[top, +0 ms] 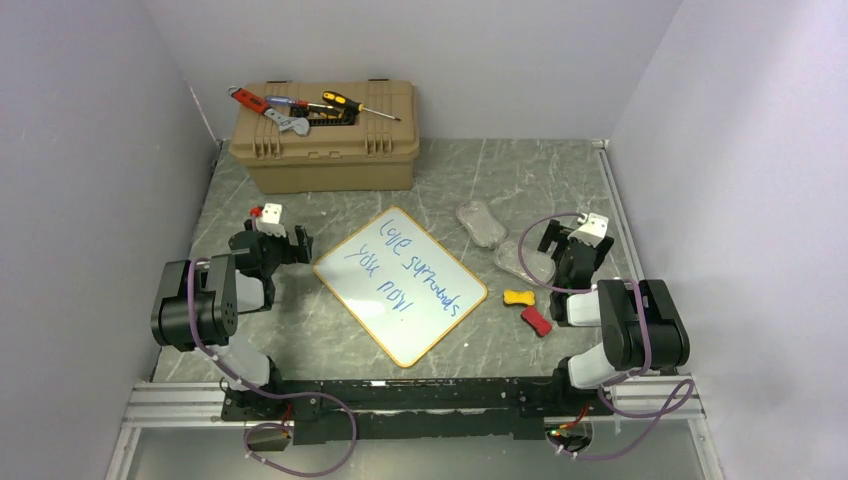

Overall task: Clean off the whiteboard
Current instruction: Adjust the whiteboard at the center of the board.

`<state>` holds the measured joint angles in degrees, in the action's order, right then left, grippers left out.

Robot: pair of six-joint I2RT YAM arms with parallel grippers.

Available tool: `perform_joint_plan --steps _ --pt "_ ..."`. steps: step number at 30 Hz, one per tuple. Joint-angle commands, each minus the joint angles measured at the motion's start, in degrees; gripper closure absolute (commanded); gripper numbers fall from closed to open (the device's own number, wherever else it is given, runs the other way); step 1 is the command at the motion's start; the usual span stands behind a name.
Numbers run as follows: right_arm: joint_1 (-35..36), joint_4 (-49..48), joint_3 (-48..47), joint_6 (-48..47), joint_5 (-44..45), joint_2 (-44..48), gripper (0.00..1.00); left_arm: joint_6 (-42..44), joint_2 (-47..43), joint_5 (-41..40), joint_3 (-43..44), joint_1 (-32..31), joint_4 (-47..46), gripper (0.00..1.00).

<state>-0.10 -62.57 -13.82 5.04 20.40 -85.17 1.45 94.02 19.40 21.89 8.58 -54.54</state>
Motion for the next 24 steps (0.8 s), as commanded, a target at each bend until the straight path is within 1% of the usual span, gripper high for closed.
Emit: perform_joint_plan --steps 1,14,16,18,19,21,22,23,24 --pt "-0.3 -1.4 0.2 0.6 -0.5 1.1 0.00 0.4 -0.5 -0.6 0.3 0.1 -1.2 0.01" --pt "-0.2 -1.1 0.0 0.7 -0.4 1.1 0.00 0.1 -0.5 -0.5 0.2 0.2 -1.0 0.01" --pt "-0.3 -1.2 0.1 0.7 -0.4 1.1 0.00 -0.1 -0.7 -0.5 0.1 0.3 -1.2 0.02" --pt "-0.3 -1.4 0.2 0.7 -0.2 1.3 0.00 -0.3 -2.6 -0.6 2.5 0.6 3.7 0.01" --pt "-0.3 -1.1 0.0 1.2 1.2 1.5 0.00 -0.4 -3.8 -0.1 4.9 0.7 8.7 0.01" --pt "-0.3 1.8 -0.7 1.8 1.7 2.9 0.00 0.6 -6.0 1.5 11.6 0.8 24.9 0.01" --pt "-0.3 1.5 -0.7 0.9 0.9 3.0 0.00 2.0 -6.5 3.0 14.6 0.7 29.6 0.01" --pt "1.4 1.2 -0.8 0.0 1.4 3.4 0.00 3.3 -6.9 4.2 16.6 0.5 32.9 0.01" --pt "2.8 4.0 -2.0 -0.2 4.3 4.7 0.00 4.8 -7.4 5.1 18.0 0.4 35.2 0.00"
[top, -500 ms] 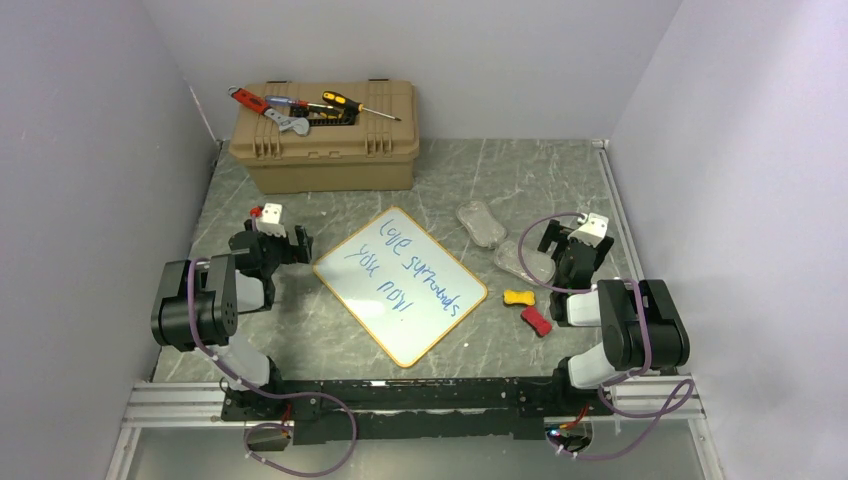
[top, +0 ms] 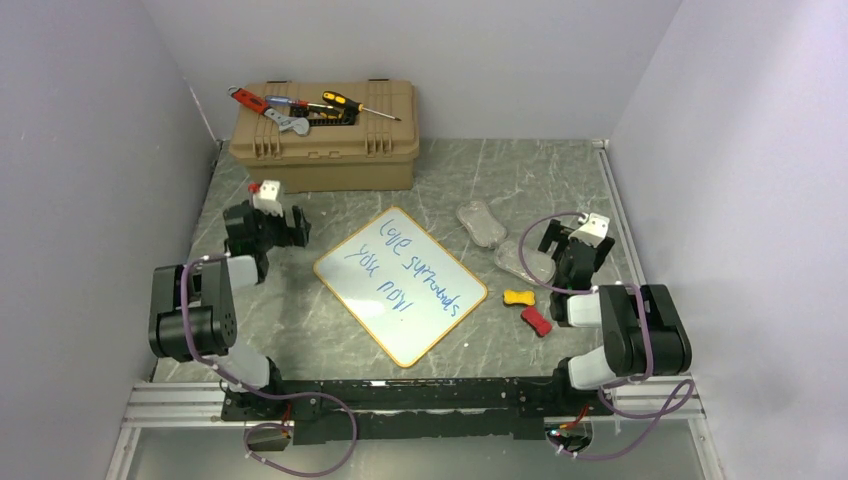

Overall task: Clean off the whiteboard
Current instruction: Adjust the whiteboard at the center of the board.

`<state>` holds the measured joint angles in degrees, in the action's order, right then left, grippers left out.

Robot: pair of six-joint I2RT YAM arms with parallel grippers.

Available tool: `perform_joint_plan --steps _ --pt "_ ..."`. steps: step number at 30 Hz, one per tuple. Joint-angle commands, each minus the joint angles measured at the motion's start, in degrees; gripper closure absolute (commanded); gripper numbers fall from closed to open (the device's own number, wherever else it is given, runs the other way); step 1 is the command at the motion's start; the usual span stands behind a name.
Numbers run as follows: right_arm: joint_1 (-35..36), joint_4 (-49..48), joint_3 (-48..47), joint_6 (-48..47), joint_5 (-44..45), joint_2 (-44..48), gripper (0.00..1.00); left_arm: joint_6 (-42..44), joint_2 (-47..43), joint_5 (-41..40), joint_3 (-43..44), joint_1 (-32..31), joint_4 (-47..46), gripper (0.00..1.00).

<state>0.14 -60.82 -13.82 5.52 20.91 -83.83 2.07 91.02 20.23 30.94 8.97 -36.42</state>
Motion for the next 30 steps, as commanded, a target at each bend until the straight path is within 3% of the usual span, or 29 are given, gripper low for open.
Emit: perform_joint_plan --steps 1,4,8,11,15,18,21,24,26,30 --pt "3.4 7.4 -4.3 -0.3 6.7 4.9 0.00 5.6 -5.2 5.1 9.9 0.0 19.1 0.00" --pt "4.0 22.8 -10.4 2.0 9.2 9.0 0.00 10.0 -7.6 7.8 12.5 -0.1 25.9 0.00" --pt "6.1 33.0 -12.5 9.1 8.7 20.3 0.00 17.0 -8.6 9.4 17.8 -2.9 40.9 0.00" --pt "14.0 40.9 -14.7 13.0 10.3 28.3 0.00 20.5 -8.2 7.1 19.9 -6.5 47.4 0.00" --pt "22.5 54.8 -22.8 15.4 8.4 27.7 0.00 22.8 -5.7 6.4 23.8 -8.6 53.6 0.06" --pt "23.3 67.3 -30.5 18.8 -2.4 24.7 0.00 22.8 -2.0 7.7 29.7 -8.6 59.7 0.17" --pt "21.3 70.3 -31.2 30.0 -8.3 25.6 0.00 22.7 0.4 10.2 33.8 -8.6 62.3 0.23" --pt "10.6 70.5 -27.2 43.6 -24.0 28.9 0.00 21.9 0.7 12.7 34.5 -8.6 61.5 0.23" --pt "5.3 68.8 -25.1 43.8 -33.3 29.4 0.00 21.8 1.3 12.9 35.6 -10.1 62.1 0.22" --pt "13.4 82.6 -31.4 37.1 -23.9 26.2 0.00 21.4 3.3 11.2 37.0 -10.7 63.4 0.22"
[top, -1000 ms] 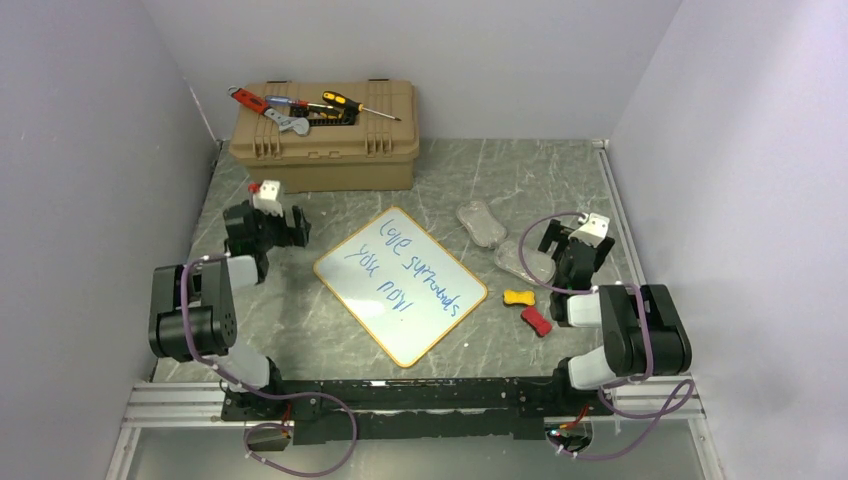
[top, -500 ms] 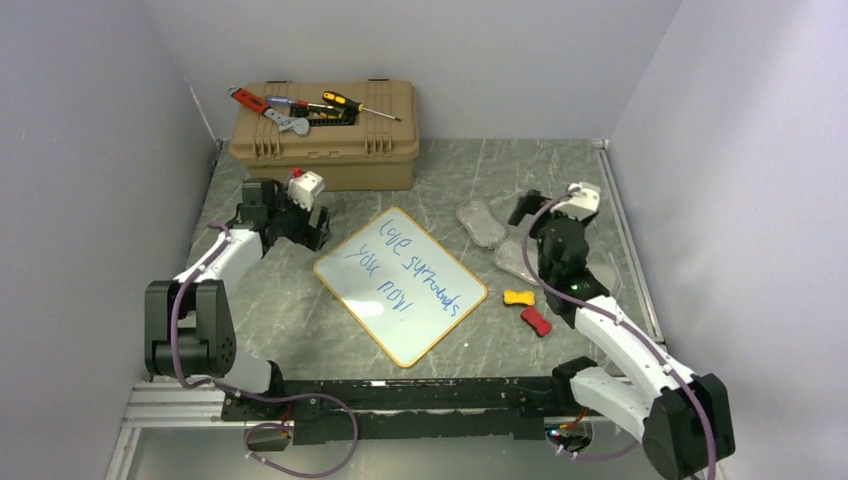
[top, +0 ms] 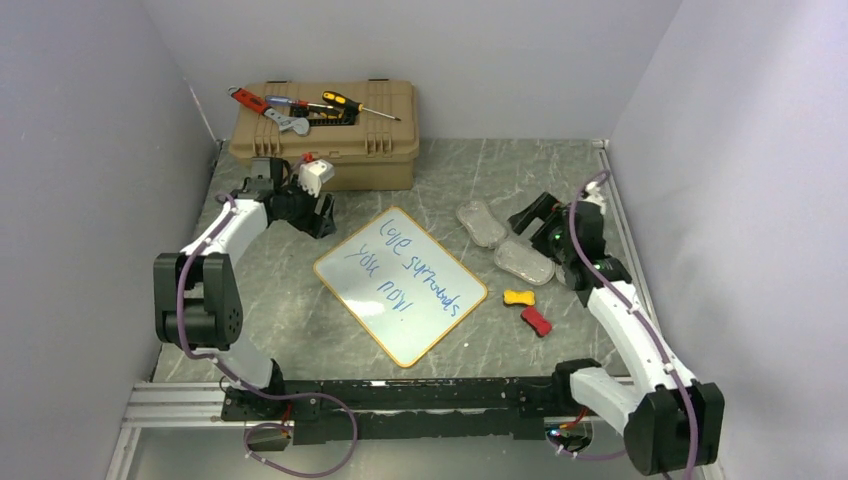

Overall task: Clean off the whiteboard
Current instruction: Adjust the whiteboard at the center of the board.

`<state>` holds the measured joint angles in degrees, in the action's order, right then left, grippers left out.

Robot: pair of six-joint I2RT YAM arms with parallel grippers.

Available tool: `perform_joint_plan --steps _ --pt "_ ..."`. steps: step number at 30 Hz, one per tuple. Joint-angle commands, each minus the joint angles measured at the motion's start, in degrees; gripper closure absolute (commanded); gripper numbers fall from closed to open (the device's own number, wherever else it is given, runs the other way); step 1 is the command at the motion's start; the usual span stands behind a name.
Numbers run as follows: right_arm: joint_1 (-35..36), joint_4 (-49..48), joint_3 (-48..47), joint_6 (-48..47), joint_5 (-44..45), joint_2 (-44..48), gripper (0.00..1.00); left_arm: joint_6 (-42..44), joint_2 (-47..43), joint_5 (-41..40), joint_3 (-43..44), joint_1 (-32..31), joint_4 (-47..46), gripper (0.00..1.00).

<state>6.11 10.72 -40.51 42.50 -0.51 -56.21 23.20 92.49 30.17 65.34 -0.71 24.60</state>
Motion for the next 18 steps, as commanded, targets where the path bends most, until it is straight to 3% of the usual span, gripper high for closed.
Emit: perform_joint_plan --steps 1,6,10,18 --pt "10.1 13.1 -5.3 -0.4 -0.1 -2.0 0.00 0.2 2.5 0.6 2.6 -1.2 2.0 0.22" --pt "23.1 21.3 -5.9 4.7 7.6 -6.8 0.00 -0.3 5.1 -0.8 2.4 -1.6 -0.9 0.22" --pt "30.7 22.5 -3.8 8.6 8.0 -10.1 0.00 0.1 8.4 -1.0 4.0 -1.9 -1.7 0.22" --pt "37.0 21.4 -2.8 9.9 3.7 -16.5 0.00 0.5 14.8 0.5 7.6 -1.9 -2.5 0.21"
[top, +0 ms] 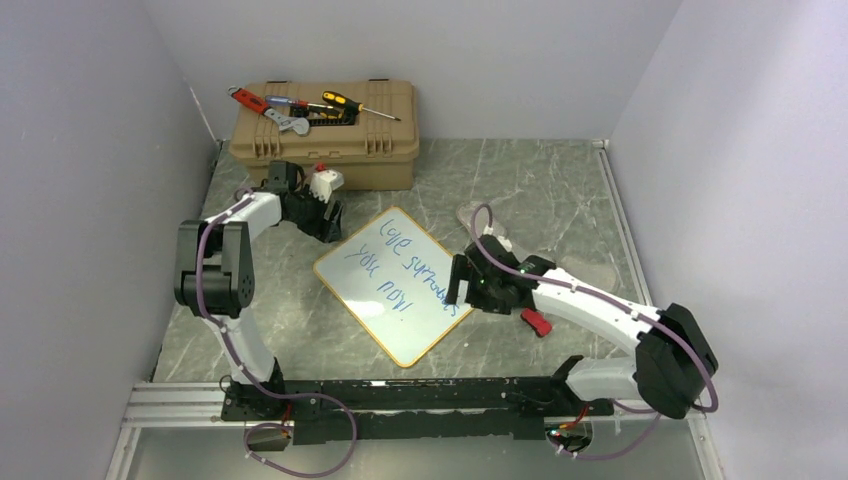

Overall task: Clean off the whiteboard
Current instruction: Adjust the whiteboard at the center of the board.

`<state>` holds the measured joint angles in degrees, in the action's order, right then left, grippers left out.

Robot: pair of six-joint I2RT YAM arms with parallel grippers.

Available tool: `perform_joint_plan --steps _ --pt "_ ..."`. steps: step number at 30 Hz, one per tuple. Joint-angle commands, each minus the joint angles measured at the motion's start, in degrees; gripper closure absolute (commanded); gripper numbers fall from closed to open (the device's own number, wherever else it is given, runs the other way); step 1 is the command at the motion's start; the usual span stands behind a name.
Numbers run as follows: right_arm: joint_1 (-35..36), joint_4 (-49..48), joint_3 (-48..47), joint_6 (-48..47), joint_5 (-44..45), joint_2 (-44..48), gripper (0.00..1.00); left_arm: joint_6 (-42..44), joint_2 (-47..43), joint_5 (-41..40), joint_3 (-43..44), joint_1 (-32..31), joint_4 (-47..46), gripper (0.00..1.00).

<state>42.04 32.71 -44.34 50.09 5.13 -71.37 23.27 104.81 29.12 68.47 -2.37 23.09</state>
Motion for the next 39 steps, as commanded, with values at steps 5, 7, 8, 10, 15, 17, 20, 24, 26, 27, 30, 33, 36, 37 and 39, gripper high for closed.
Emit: perform_joint_plan --steps 5,7,8,10,15,17,20,24,26,27,30,33,36,37,39 --pt "1.0 -6.5 4.0 2.4 -3.6 -5.7 0.00 0.9 2.8 4.5 2.6 -0.5 -4.8 0.21" --pt "0.7 -9.2 4.7 2.5 -3.8 -7.2 0.00 1.6 3.4 6.0 2.8 -0.9 -3.4 0.21" --pt "0.4 -10.9 4.8 2.5 -3.9 -8.1 0.00 1.9 4.1 6.0 3.3 -1.3 -2.6 0.21" --pt "-0.4 -12.8 4.9 2.7 -4.2 -10.2 0.00 3.1 5.5 5.4 4.2 -1.9 -0.8 0.21" --pt "-4.4 -15.5 6.6 3.5 -4.5 -12.5 0.00 4.4 9.4 2.5 7.2 -2.4 3.2 0.25" --pt "-6.3 -15.9 7.1 3.2 -4.7 -12.8 0.00 5.1 11.1 1.4 8.5 -2.6 5.3 0.28" --pt "-8.7 -16.5 7.3 2.4 -4.9 -12.7 0.00 6.5 11.9 -0.1 8.3 -3.3 6.5 0.33" --pt "-11.1 -15.7 4.9 0.4 -4.1 -13.9 0.00 9.8 11.4 -1.3 7.1 -5.1 9.6 0.48" --pt "-12.1 -15.5 3.2 -0.6 -4.0 -14.9 0.00 11.1 10.8 -1.9 6.2 -5.9 11.1 0.54" --pt "-12.6 -15.4 2.1 -1.1 -4.1 -15.6 0.00 11.5 10.6 -2.0 5.8 -6.2 12.0 0.57" --pt "-13.1 -14.7 -1.1 -2.6 -3.7 -17.8 0.00 12.6 9.7 -1.4 5.1 -6.6 15.8 0.66" --pt "-13.1 -14.1 -3.9 -3.6 -3.3 -20.0 0.00 13.1 7.9 -1.4 3.2 -6.7 17.0 0.69" --pt "-13.1 -14.0 -6.7 -4.0 -3.8 -22.5 0.00 13.6 6.0 -0.9 1.4 -6.6 18.1 0.71" --pt "-13.1 -13.9 -7.7 -4.2 -4.1 -23.3 0.00 13.6 5.6 -0.7 1.1 -6.7 18.6 0.72" --pt "-13.1 -13.5 -9.7 -4.3 -4.1 -25.0 0.00 13.7 4.9 0.3 0.8 -6.6 20.2 0.73"
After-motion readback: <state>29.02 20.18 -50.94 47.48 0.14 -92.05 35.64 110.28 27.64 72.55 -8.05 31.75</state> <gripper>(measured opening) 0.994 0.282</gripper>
